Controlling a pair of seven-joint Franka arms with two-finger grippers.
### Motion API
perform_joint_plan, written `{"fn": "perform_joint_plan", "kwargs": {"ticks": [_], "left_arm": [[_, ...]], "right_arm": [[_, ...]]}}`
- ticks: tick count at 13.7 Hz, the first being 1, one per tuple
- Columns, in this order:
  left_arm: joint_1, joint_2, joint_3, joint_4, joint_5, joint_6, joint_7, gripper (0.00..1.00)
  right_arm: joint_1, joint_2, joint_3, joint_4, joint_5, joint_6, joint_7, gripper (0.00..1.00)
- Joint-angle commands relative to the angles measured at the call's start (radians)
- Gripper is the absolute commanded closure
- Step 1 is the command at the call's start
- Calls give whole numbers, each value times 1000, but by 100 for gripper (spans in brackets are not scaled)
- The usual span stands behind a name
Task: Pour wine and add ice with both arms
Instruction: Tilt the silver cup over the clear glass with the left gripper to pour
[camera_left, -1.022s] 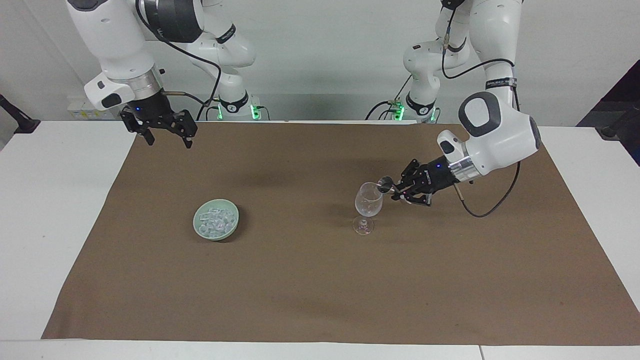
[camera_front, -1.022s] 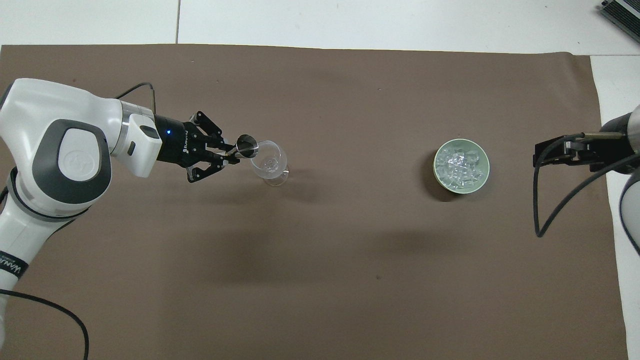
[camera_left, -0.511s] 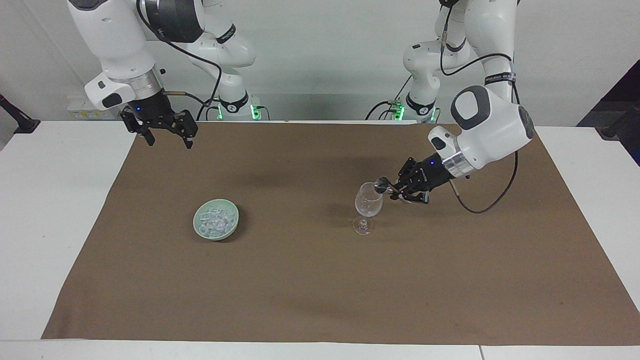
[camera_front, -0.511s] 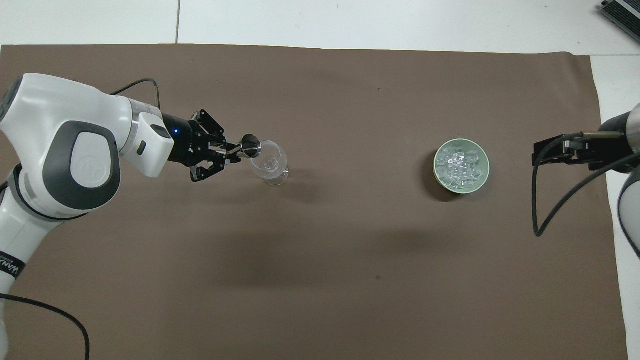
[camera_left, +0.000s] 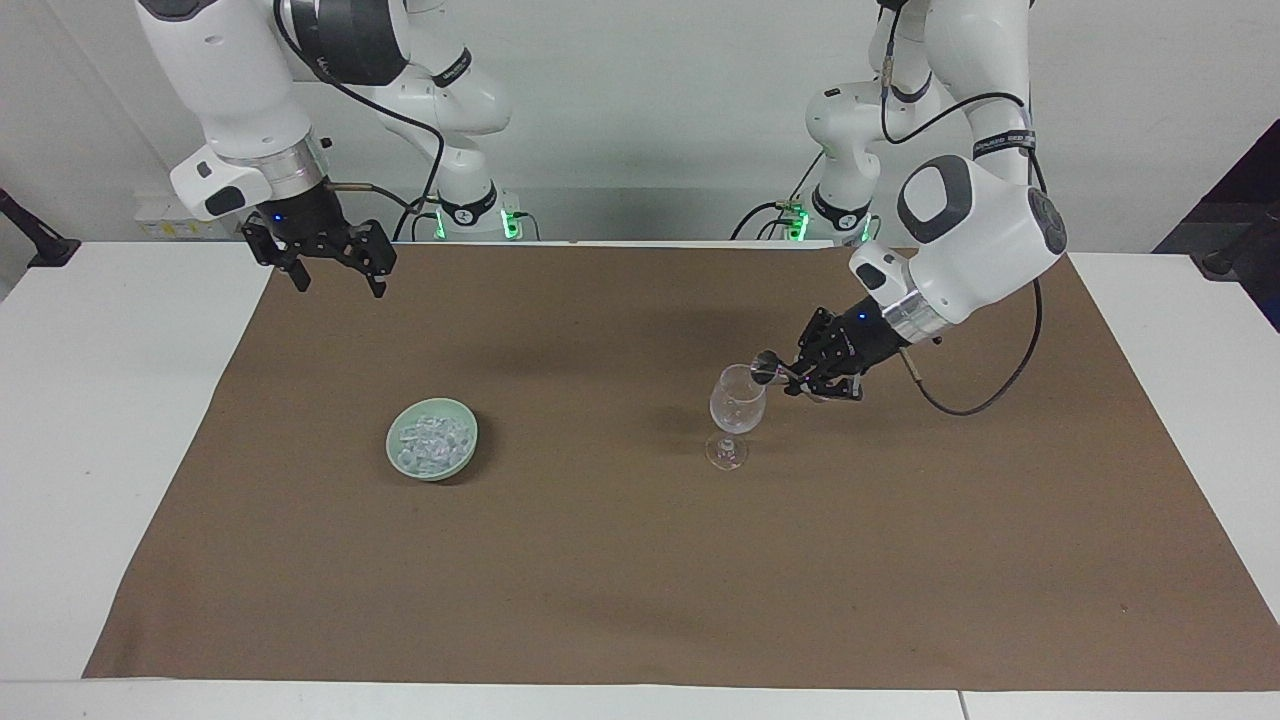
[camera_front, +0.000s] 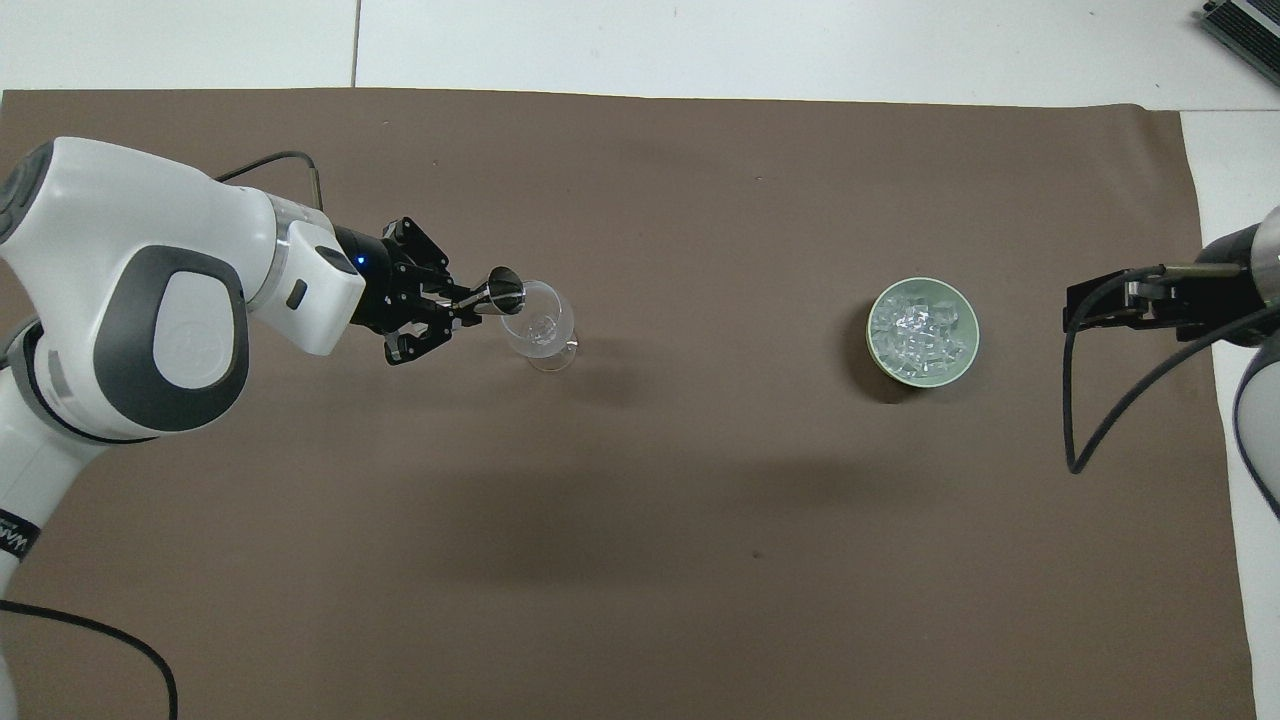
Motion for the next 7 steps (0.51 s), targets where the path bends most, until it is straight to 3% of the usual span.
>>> {"fn": "perform_joint_plan", "kwargs": {"ticks": [1,7], "left_arm": [[-27,-17,17,9,85,11,-86,100],[-44,-19,19,26,139,8,-119,100]], "right_arm": [[-6,-38,5,-58,5,46,-25,0],[-6,-39,5,-59,5,51,-25,0]]}}
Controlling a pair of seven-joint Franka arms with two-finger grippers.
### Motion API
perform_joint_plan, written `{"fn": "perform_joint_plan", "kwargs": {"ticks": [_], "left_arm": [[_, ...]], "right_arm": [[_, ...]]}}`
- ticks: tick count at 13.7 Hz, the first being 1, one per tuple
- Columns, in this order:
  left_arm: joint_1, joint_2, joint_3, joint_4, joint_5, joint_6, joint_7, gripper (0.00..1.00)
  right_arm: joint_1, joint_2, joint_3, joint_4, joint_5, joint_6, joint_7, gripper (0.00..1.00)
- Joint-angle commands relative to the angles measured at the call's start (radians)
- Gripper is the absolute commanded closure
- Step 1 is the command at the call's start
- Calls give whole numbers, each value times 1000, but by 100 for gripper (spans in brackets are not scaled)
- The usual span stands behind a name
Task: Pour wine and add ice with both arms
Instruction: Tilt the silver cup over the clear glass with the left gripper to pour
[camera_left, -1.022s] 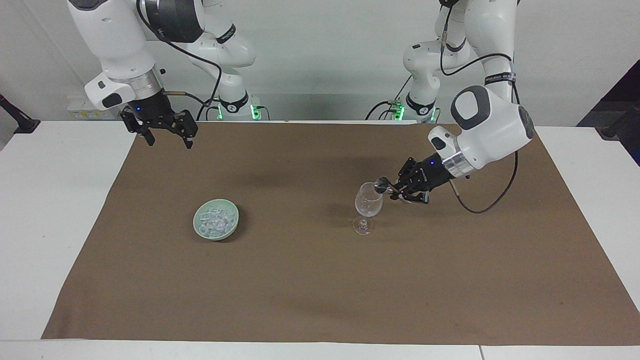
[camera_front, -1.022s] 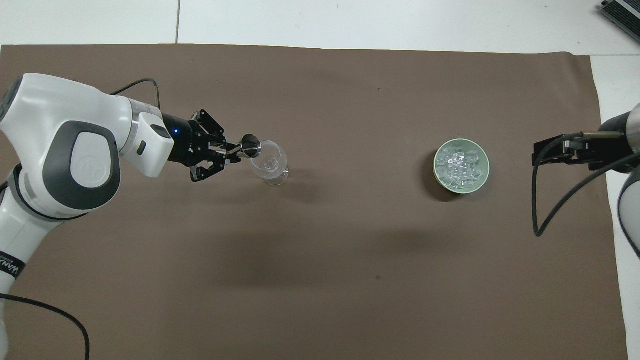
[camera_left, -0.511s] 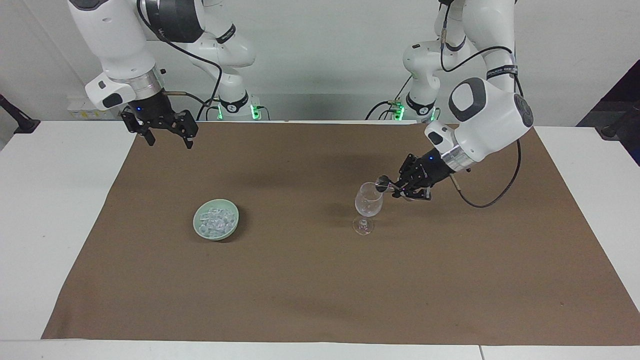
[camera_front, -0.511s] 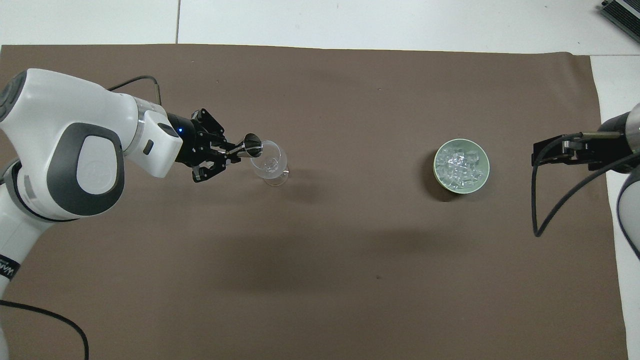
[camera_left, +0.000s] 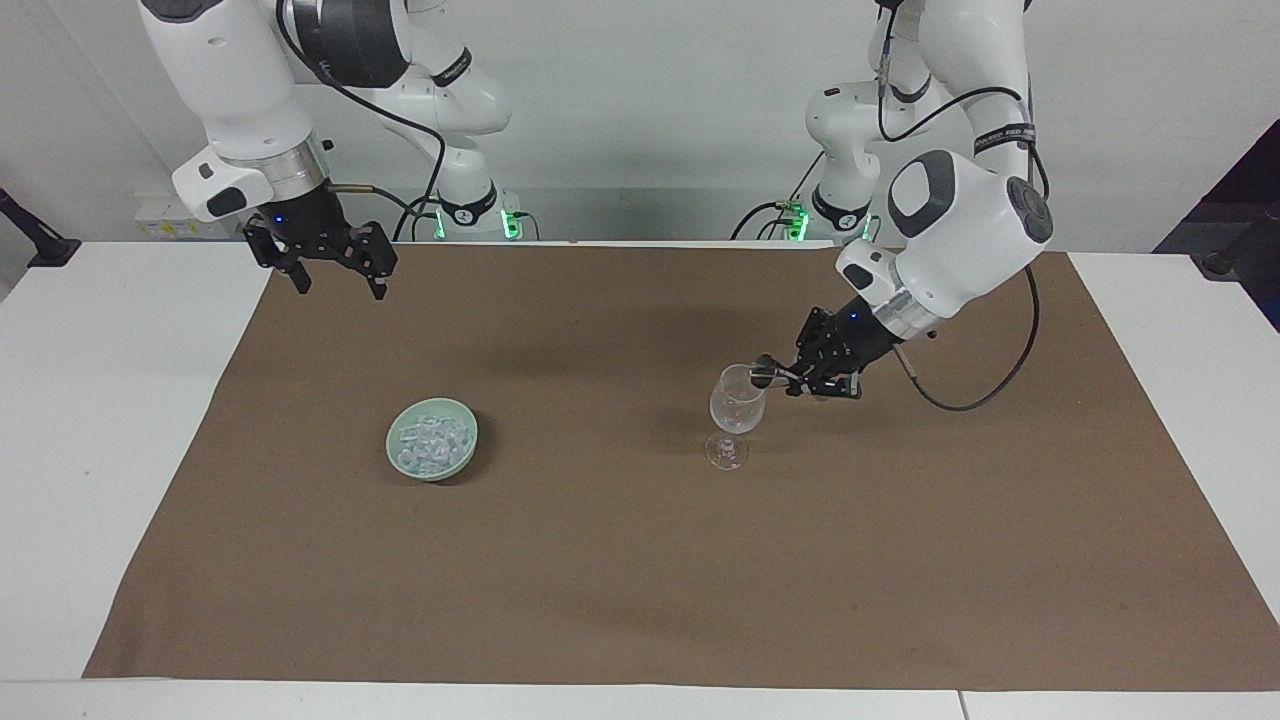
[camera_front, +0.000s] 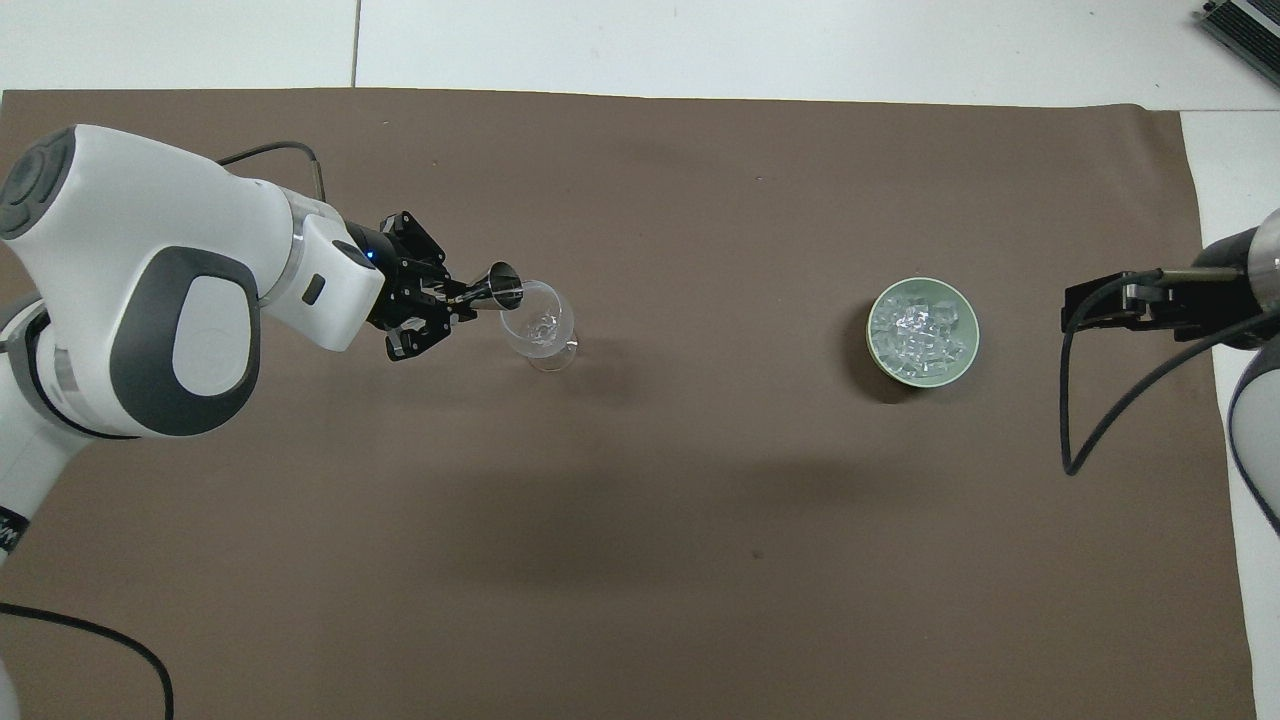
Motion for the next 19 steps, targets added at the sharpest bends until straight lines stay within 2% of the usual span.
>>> {"fn": "perform_joint_plan", "kwargs": {"ticks": [1,5,10,15,19], "left_arm": [[-23,-19,19,-3,40,5,-29,100],[-35,-19,19,-2,47,6,-41,100],[-69,-21,21,0,141,6,-82,100],[-87,-13,19,88,251,-70,-131,100],[-92,-5,18,98,282,-80,-136,100]], "right_arm": [[-6,-27,5,-37,5,26,-25,0],[-6,-27,5,-37,5,26,-25,0],[-6,-27,5,-37,5,26,-25,0],[-6,-27,5,-37,6,26,-25,0],[-6,-27,5,-37,6,26,-25,0]]}}
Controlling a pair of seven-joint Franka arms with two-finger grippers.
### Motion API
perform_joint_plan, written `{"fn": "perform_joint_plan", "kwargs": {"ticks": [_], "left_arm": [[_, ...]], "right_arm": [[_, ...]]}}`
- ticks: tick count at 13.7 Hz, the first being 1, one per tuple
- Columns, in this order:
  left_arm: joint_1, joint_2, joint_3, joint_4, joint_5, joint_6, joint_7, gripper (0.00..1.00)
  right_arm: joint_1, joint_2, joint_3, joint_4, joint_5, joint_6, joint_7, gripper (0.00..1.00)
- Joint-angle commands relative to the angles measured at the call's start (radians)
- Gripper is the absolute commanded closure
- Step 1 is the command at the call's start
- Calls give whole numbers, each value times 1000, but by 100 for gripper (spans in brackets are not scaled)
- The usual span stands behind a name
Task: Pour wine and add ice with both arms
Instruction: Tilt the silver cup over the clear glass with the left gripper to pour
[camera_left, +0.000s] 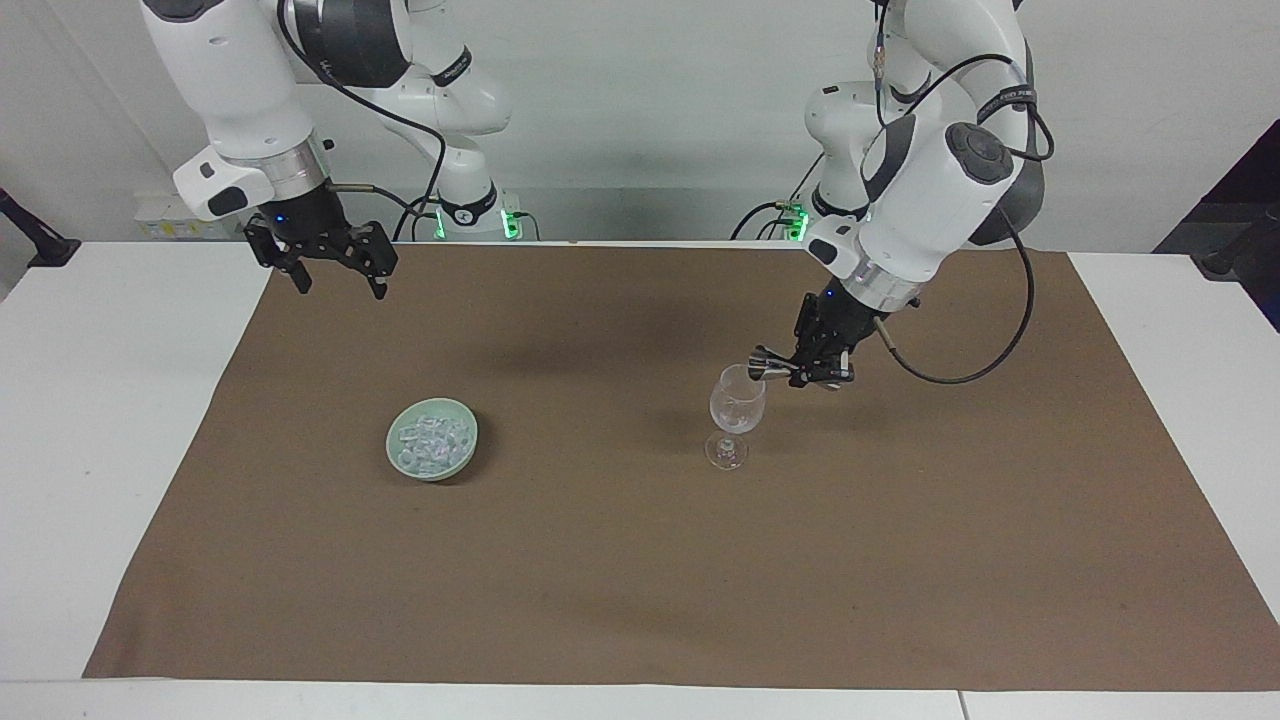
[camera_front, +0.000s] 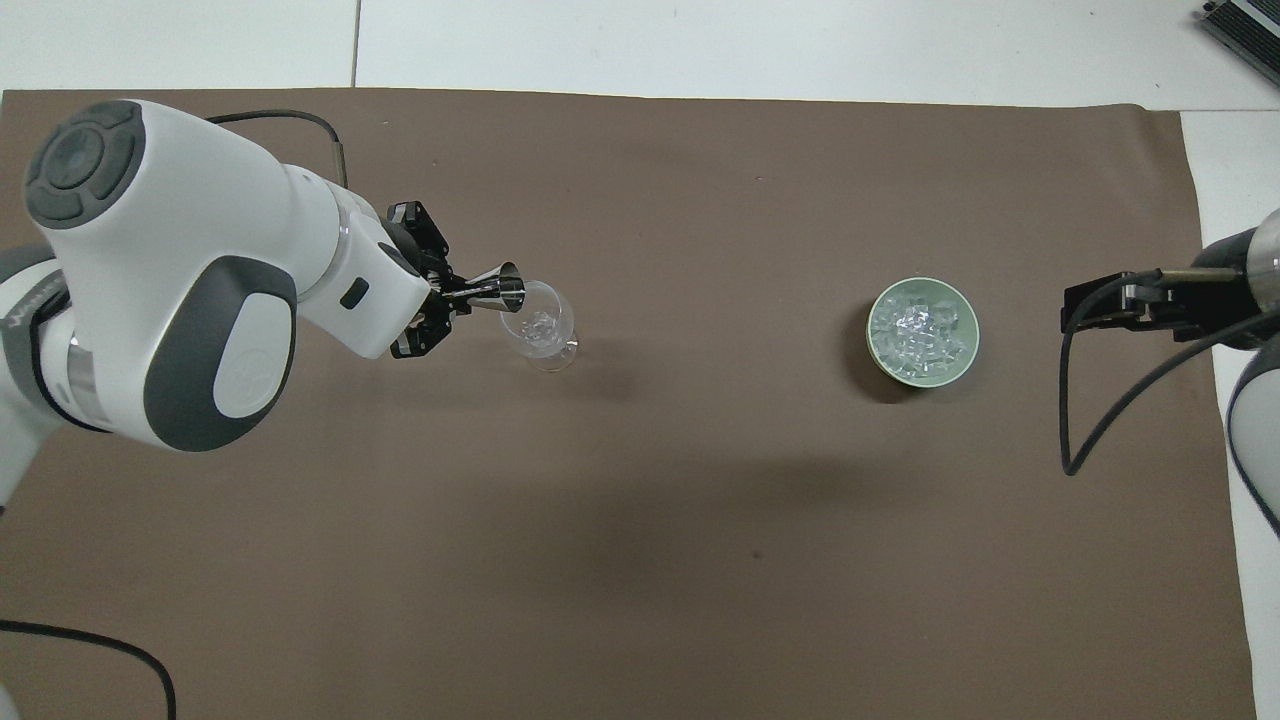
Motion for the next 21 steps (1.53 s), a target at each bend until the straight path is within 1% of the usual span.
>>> {"fn": "perform_joint_plan", "kwargs": {"ticks": [1,4,8,12,16,21], "left_arm": [[-25,1,17,16,59,-20,-25,100],[-46,0,17,27,128,-23,-78,100],[-62,1,16,28,191,-26,-141,100],[-86,1,17,39,271,-59,-182,100],[-105,4,17,51,323,-69,-192,100],[-106,16,17,57,328,-70,-204,100]], "right_arm": [[-6,-27,5,-35,6,26,-23,0],[-6,-27,5,-35,8,26,-23,0],[-8,-27,5,-35,9,28,-22,0],[-6,-27,5,-35,9,28,-22,0],[-8,-27,5,-35,9,28,-23,0],[-8,-25,5,-35,9,28,-23,0]]}}
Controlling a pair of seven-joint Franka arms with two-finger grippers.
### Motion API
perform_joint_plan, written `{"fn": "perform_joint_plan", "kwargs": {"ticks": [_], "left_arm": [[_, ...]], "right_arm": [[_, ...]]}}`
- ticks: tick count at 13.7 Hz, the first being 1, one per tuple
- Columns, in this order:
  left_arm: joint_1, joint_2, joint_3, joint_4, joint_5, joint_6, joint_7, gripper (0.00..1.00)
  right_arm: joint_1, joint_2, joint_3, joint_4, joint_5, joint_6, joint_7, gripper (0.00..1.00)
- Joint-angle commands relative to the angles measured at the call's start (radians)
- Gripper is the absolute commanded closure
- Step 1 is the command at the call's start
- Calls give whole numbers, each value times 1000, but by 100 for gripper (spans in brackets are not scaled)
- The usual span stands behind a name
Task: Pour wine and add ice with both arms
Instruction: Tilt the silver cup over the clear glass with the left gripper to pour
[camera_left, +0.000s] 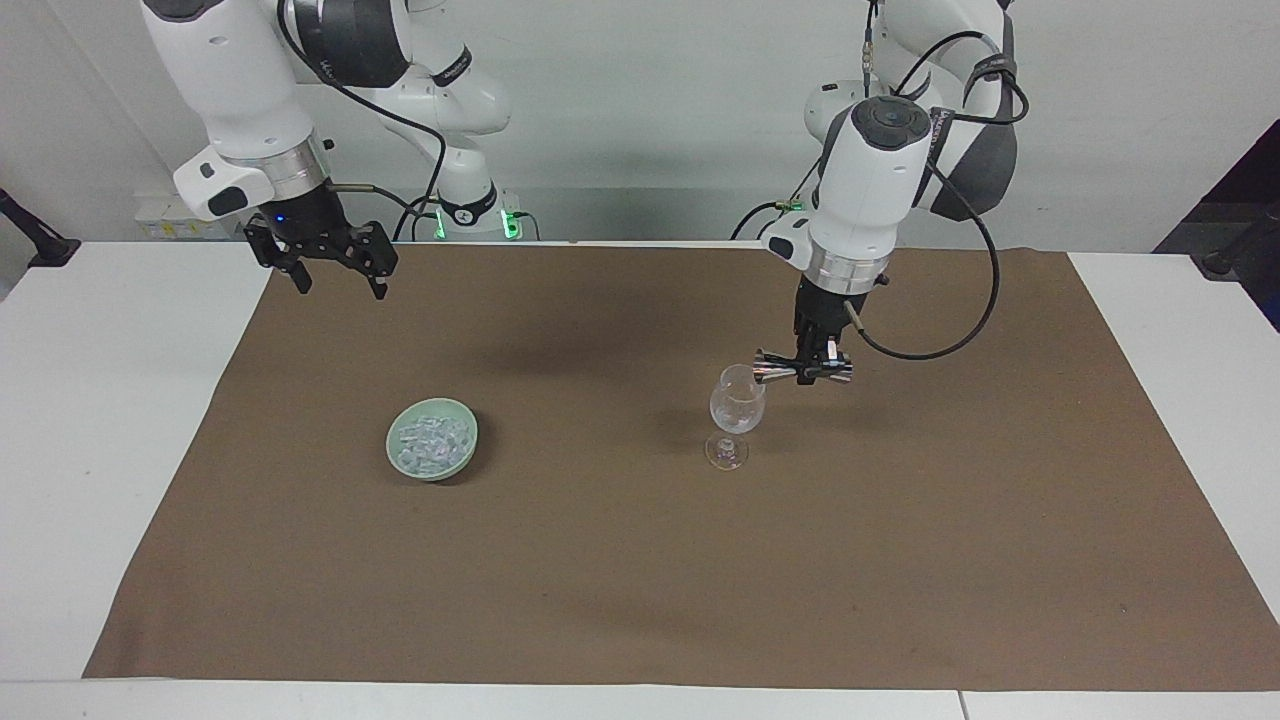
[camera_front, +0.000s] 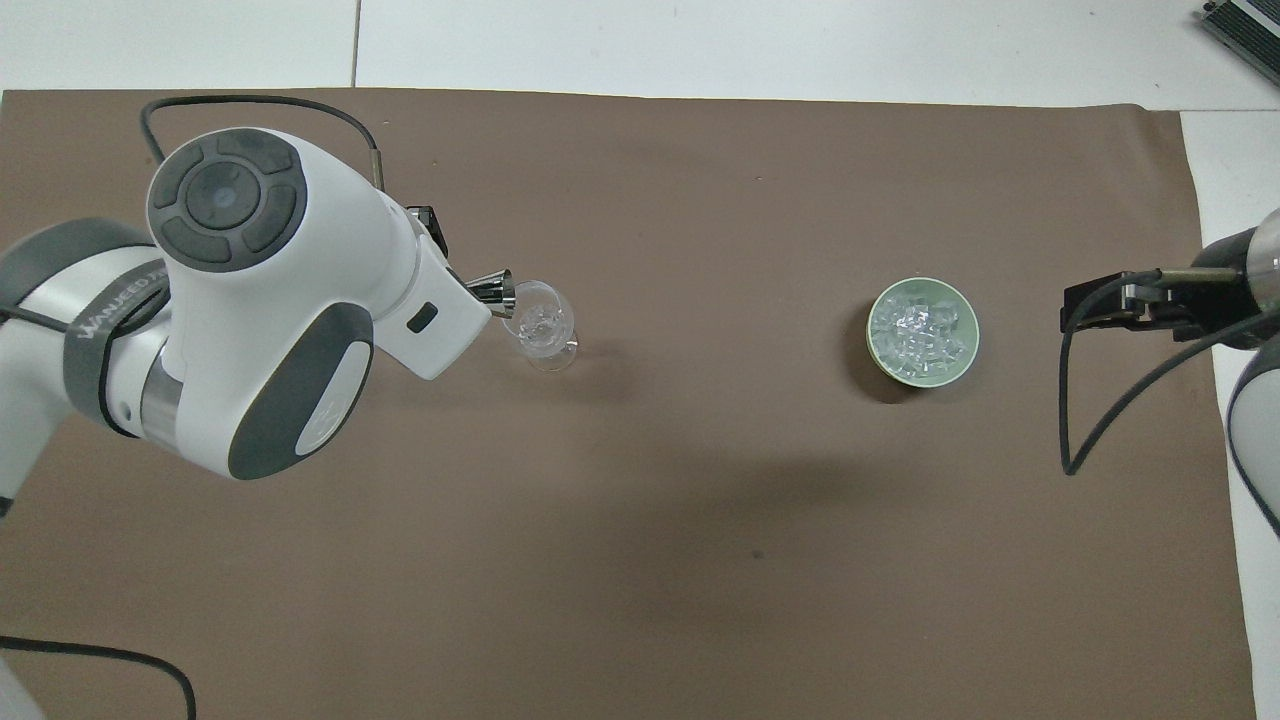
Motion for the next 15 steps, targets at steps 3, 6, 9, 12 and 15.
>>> {"fn": "perform_joint_plan", "kwargs": {"ticks": [3,6,9,12,15], "left_arm": [[-42,19,16,36,83,-27,-34,100],[-49,35,16,45,88,-27,-35,100],[-55,39,16,45,102,-27,-54,100],[-51,38,16,58,103,-28,-55,100],[-36,36,19,61,92,-27,-54,100]], "right_arm": [[-8,-25,5,-35,9,27,-22,0],[-8,-25,5,-35,8,27,-22,0],[-8,-25,5,-35,8,27,-22,0],[-8,-25,5,-33,8,27,-22,0],[-8,-25,5,-33,8,31,-25,0]]}}
